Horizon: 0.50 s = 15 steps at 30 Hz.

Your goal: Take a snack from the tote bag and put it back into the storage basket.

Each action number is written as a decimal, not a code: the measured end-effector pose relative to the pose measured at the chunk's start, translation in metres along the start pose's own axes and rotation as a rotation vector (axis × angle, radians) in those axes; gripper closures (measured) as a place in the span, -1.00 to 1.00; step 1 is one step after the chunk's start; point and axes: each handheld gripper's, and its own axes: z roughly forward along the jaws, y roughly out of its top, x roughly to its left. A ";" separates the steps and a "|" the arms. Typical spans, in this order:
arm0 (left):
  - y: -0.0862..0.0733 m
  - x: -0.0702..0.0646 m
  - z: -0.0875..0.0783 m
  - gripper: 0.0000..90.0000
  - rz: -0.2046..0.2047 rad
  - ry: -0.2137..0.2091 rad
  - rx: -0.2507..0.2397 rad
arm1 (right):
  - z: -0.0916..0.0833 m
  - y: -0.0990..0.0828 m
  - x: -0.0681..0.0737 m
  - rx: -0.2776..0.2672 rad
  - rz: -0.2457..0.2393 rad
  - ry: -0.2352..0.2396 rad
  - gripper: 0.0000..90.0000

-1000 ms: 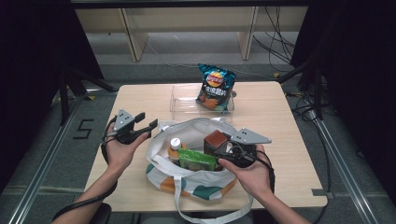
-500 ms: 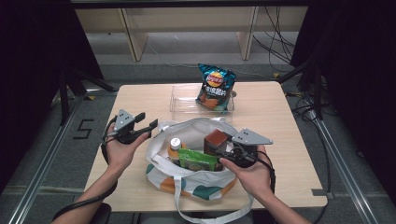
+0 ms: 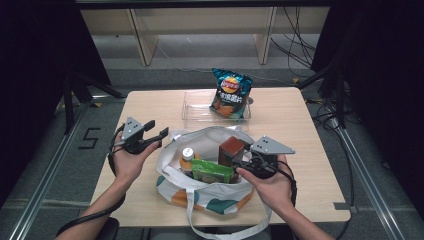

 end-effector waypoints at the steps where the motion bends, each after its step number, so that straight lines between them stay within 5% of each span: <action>1: 0.000 0.000 0.000 -0.12 -0.001 0.001 0.000 | -0.001 0.001 0.003 -0.001 0.037 0.002 -0.11; 2: 0.000 0.000 0.000 -0.12 -0.002 0.001 0.000 | -0.002 0.003 0.000 -0.020 0.007 -0.001 -0.11; 15: 0.000 0.000 0.001 -0.12 0.000 0.002 0.001 | -0.010 0.025 -0.008 -0.063 0.051 -0.016 -0.11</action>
